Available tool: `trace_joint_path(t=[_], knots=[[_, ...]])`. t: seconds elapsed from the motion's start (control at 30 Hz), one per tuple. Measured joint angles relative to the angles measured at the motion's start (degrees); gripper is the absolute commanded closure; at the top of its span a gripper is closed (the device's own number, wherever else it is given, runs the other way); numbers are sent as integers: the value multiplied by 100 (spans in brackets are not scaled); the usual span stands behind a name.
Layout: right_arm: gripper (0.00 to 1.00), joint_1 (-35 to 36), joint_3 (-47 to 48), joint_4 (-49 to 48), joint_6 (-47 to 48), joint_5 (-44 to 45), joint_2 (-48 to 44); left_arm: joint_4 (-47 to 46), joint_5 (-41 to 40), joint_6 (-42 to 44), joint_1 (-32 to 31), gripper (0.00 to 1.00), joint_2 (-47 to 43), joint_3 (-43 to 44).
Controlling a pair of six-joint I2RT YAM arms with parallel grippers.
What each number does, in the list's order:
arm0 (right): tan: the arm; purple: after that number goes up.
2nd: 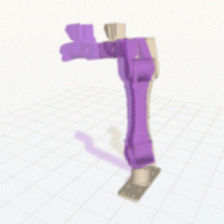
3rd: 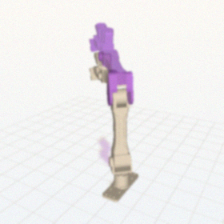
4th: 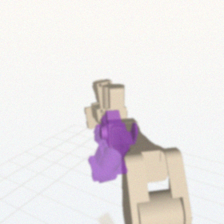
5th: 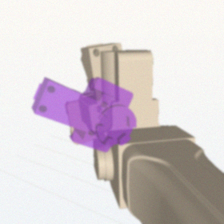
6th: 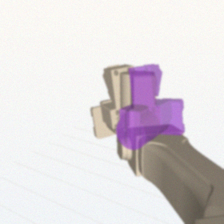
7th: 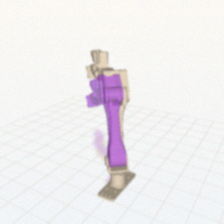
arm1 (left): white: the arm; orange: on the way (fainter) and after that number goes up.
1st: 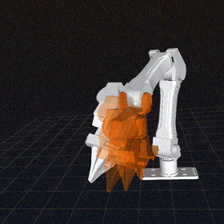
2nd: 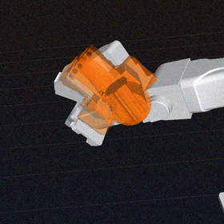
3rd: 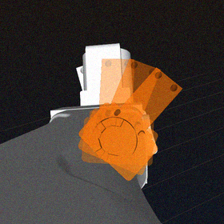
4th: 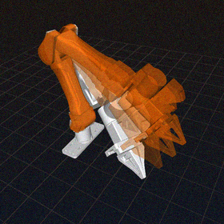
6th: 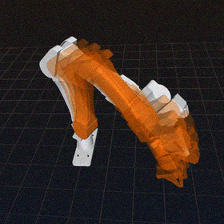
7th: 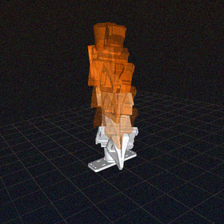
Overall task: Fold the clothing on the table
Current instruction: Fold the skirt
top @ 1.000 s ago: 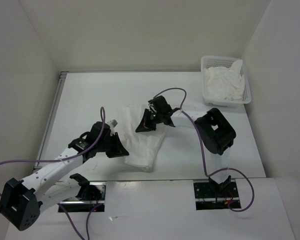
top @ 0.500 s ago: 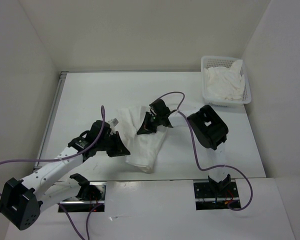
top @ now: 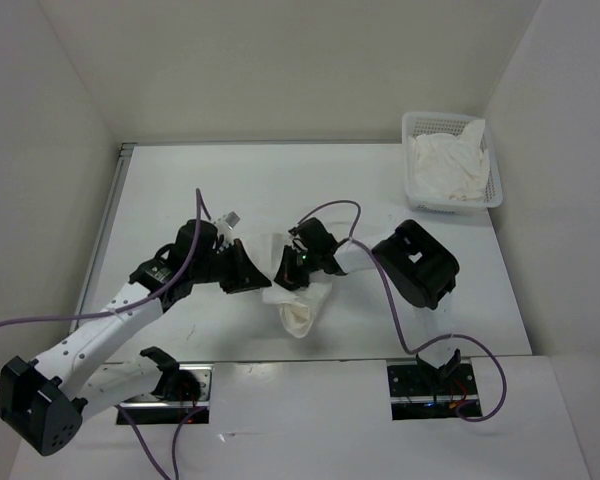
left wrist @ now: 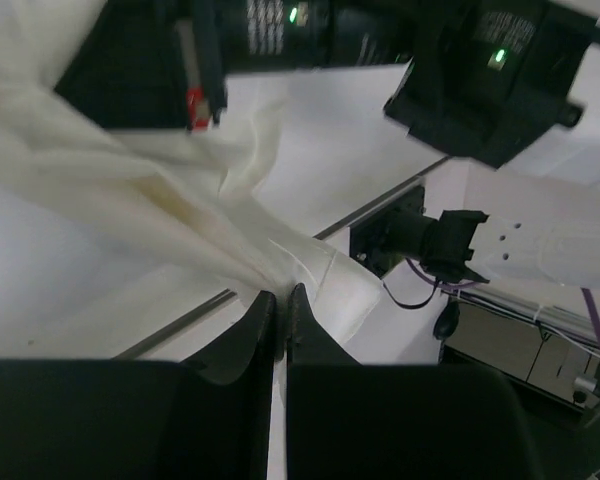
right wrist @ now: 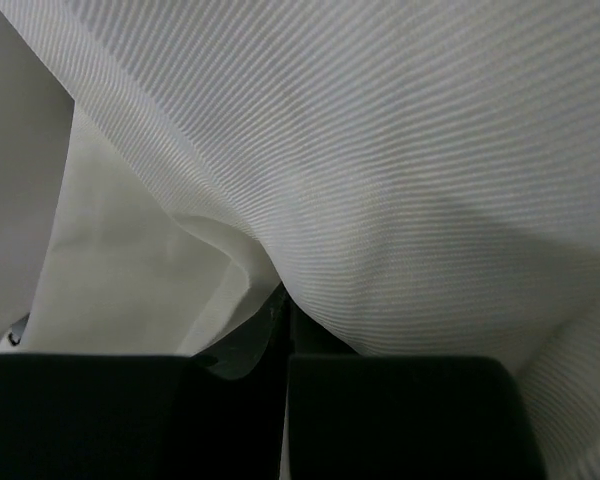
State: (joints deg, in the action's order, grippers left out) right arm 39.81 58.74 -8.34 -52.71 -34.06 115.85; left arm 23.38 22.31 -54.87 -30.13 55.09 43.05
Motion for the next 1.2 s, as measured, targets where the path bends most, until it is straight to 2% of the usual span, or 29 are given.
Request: trace_joint_path(t=[0.2, 0.4, 0.7, 0.93, 1.2], knots=[[100, 514, -647, -92, -144, 72, -461, -393, 111, -11, 125, 100, 966, 463], [100, 629, -1014, 90, -234, 208, -841, -435, 92, 278, 549, 100, 1917, 927], [100, 627, -966, 326, -219, 422, -953, 74, -195, 837, 1246, 100, 2081, 1056], [100, 643, -734, 778, -87, 610, -955, -118, -343, 977, 1303, 100, 2181, 680], [100, 656, -533, 1167, 0, 973, -1023, -337, -393, 984, 1311, 100, 3134, 717]])
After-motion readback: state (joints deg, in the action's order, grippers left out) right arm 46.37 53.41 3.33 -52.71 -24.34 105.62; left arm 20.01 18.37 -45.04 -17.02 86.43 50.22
